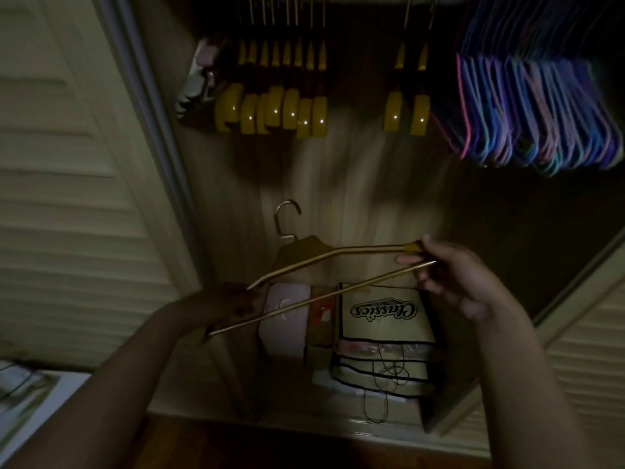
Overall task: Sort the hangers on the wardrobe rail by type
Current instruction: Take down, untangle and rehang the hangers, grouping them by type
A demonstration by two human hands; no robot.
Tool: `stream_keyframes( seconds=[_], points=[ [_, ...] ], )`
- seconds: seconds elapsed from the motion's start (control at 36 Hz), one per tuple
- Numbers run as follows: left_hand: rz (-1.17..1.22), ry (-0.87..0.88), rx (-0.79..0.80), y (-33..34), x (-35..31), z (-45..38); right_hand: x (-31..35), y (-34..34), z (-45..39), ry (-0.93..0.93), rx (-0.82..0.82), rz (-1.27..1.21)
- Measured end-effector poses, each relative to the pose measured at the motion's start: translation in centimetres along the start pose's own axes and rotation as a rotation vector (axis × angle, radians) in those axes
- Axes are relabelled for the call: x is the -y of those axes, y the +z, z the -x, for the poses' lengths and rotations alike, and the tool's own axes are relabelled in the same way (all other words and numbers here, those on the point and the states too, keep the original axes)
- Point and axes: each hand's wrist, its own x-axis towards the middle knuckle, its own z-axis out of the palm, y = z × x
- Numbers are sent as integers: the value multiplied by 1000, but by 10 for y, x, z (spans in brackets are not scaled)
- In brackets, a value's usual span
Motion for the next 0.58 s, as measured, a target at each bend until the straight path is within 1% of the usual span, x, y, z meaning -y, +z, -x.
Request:
stream_keyframes(
  seconds=[0.06, 0.08, 0.17, 0.22, 0.28, 0.31, 0.36, 0.39, 0.44, 0.5, 0.58],
  points=[
    [-79, 64, 25, -13, -3, 17, -1, -10, -4, 3, -15, -115],
    [-76, 88, 29, -21, -2, 25, -3, -15, -6, 8, -9, -159],
    [58, 183, 56, -39, -12, 52, -10, -24, -10, 49, 5, -307],
    [158, 254, 81, -48, -21, 69, -14, -24, -16, 72, -27, -428],
    [294, 273, 92, -54, -29, 77, -19, -17, -26, 113, -67, -472],
    [335, 278, 70, -55, -36, 81, -24, -11, -32, 148, -104, -424],
    [378, 303, -2, -49, -51, 84, -30, 6, -41, 221, -181, -184],
    [397, 305, -23, -44, -60, 86, -31, 17, -43, 229, -208, -36],
    [473, 312, -55, -31, -81, 90, -29, 40, -39, 173, -221, 220],
    [456, 307, -96, -20, -94, 88, -20, 63, -28, 109, -159, 324],
    [422, 266, -156, -2, -112, 85, -1, 88, -4, 82, 10, 316]
  ],
)
